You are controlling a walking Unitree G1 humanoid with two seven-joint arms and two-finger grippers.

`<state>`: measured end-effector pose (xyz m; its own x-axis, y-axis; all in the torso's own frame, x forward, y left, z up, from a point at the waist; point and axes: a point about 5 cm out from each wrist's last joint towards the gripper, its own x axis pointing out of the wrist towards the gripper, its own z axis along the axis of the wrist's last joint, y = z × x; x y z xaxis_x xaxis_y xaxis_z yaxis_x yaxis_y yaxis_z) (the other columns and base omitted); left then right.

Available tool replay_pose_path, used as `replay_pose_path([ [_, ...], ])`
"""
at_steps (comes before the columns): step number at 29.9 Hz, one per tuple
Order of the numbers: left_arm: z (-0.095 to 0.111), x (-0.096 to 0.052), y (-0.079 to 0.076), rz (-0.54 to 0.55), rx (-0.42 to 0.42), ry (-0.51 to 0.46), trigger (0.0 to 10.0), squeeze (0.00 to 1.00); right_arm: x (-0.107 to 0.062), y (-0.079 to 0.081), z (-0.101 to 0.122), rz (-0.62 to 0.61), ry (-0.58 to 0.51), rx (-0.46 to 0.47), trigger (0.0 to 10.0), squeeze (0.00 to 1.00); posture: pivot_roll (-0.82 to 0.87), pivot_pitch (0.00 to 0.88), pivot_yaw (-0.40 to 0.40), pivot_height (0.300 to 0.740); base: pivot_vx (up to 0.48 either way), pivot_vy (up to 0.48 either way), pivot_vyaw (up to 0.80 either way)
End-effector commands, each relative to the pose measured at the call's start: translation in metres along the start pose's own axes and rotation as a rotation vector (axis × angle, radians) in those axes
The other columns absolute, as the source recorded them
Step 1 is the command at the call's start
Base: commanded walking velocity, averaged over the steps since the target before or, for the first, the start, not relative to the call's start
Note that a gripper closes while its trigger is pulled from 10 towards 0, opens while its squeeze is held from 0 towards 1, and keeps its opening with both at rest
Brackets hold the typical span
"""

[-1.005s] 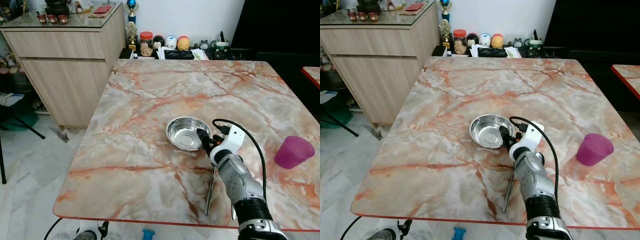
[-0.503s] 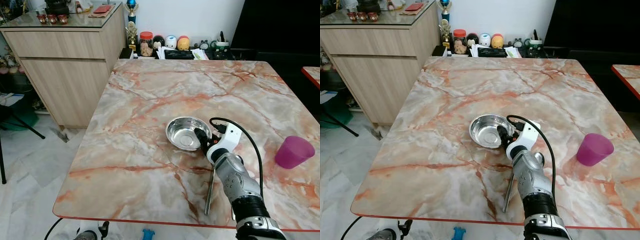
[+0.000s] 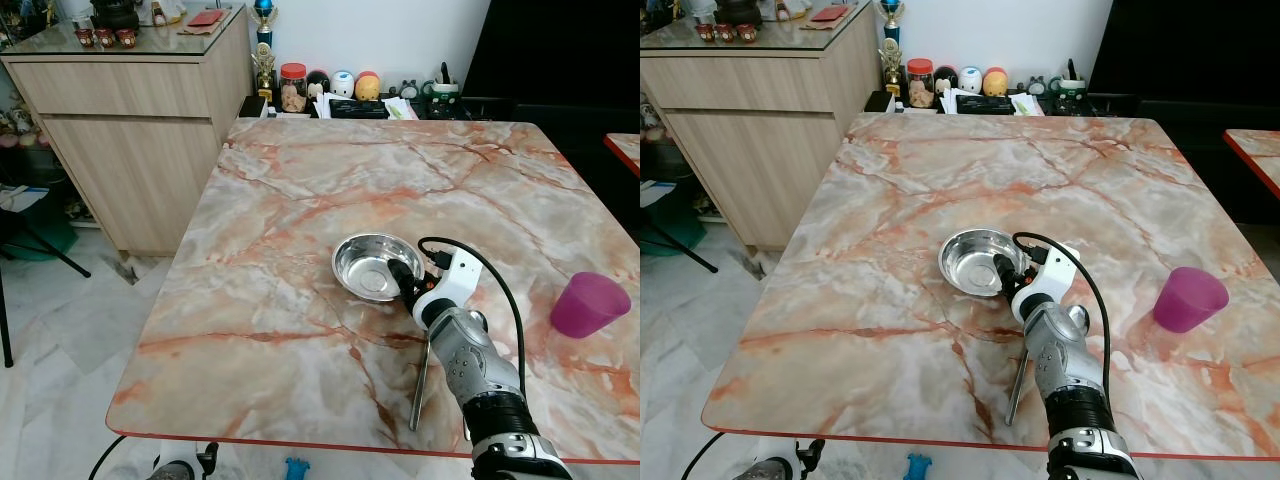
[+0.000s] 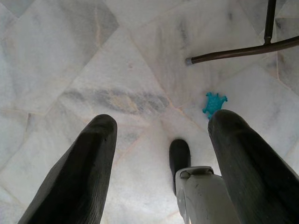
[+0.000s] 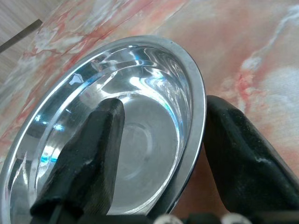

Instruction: Setting the table

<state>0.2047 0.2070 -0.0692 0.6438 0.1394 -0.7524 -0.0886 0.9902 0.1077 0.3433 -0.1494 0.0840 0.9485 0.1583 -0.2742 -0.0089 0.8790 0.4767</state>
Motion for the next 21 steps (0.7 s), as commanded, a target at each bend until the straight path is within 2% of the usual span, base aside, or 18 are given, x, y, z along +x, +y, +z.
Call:
replay_pose_path([
  [1,-0.0036,-0.0005,-0.0013,-0.005,0.005,0.016,10.0,0.0,0.0021,0.0024,0.0016,0.004,0.004,0.001,10.0,0.0,0.01,0.0,-0.016,0.74,0.0,0.0,0.0],
  [3,-0.0036,-0.0005,-0.0013,-0.004,0.005,0.015,10.0,0.0,0.0021,0.0025,0.0012,0.006,0.006,0.0,10.0,0.0,0.01,0.0,-0.016,0.74,0.0,0.0,0.0],
  [4,-0.0035,-0.0005,-0.0013,-0.004,0.005,0.015,10.0,0.0,0.0021,0.0026,0.0009,0.008,0.008,0.0,5.3,0.0,0.01,0.0,-0.016,0.74,0.0,0.0,0.0],
  [5,-0.0035,-0.0005,-0.0014,-0.004,0.005,0.015,10.0,0.0,0.0021,0.0026,0.0009,0.009,0.008,0.0,5.3,0.0,0.01,0.0,-0.016,0.74,0.0,0.0,0.0],
  [6,-0.0035,-0.0005,-0.0014,-0.004,0.004,0.015,10.0,0.0,0.0021,0.0027,0.0009,0.01,0.008,0.0,3.2,0.0,0.01,0.0,-0.016,0.74,0.0,0.0,0.0],
  [7,-0.0035,-0.0005,-0.0014,-0.004,0.004,0.015,10.0,0.0,0.0022,0.0027,0.0009,0.01,0.008,0.0,3.2,0.0,0.01,0.0,-0.016,0.74,0.0,0.0,0.0],
  [8,-0.0035,-0.0005,-0.0014,-0.004,0.005,0.015,10.0,0.0,0.0022,0.003,0.0007,0.012,0.008,-0.001,0.4,0.0,0.01,0.0,-0.016,0.74,0.0,0.0,0.0],
  [10,-0.0035,-0.0005,-0.0016,-0.005,0.005,0.015,10.0,0.0,0.0022,0.0037,0.0003,0.014,0.009,-0.001,0.3,0.0,0.01,0.0,-0.016,0.74,0.0,0.0,0.0],
  [12,-0.0034,-0.0005,-0.0016,-0.005,0.005,0.015,10.0,0.0,0.0023,0.0037,0.0002,0.014,0.01,-0.001,0.3,0.0,0.01,0.0,-0.016,0.74,0.0,0.0,0.0],
  [13,-0.0033,-0.0004,-0.0016,-0.005,0.005,0.015,10.0,0.0,0.0024,0.0038,-0.0001,0.013,0.011,-0.001,1.5,0.0,0.01,0.0,-0.017,0.74,0.0,0.0,0.0],
  [15,-0.0033,-0.0004,-0.0016,-0.005,0.004,0.015,10.0,0.0,0.0024,0.0038,-0.0003,0.014,0.013,-0.001,1.9,0.0,0.01,0.0,-0.017,0.74,0.0,0.0,0.0],
  [17,-0.0033,-0.0004,-0.0016,-0.005,0.004,0.015,10.0,0.0,0.0024,0.0039,-0.0003,0.014,0.013,-0.001,1.9,0.0,0.01,0.0,-0.017,0.74,0.0,0.0,0.0],
  [18,-0.0033,-0.0004,-0.0016,-0.004,0.004,0.015,10.0,0.0,0.0024,0.0035,-0.0006,0.011,0.015,-0.003,10.0,0.0,0.01,0.0,-0.016,0.74,0.0,0.0,0.0],
  [21,-0.0033,-0.0004,-0.0017,-0.005,0.004,0.015,10.0,0.0,0.0023,0.0018,-0.002,-0.001,0.023,-0.004,10.0,0.0,0.01,0.0,-0.016,0.74,0.0,0.0,0.0],
])
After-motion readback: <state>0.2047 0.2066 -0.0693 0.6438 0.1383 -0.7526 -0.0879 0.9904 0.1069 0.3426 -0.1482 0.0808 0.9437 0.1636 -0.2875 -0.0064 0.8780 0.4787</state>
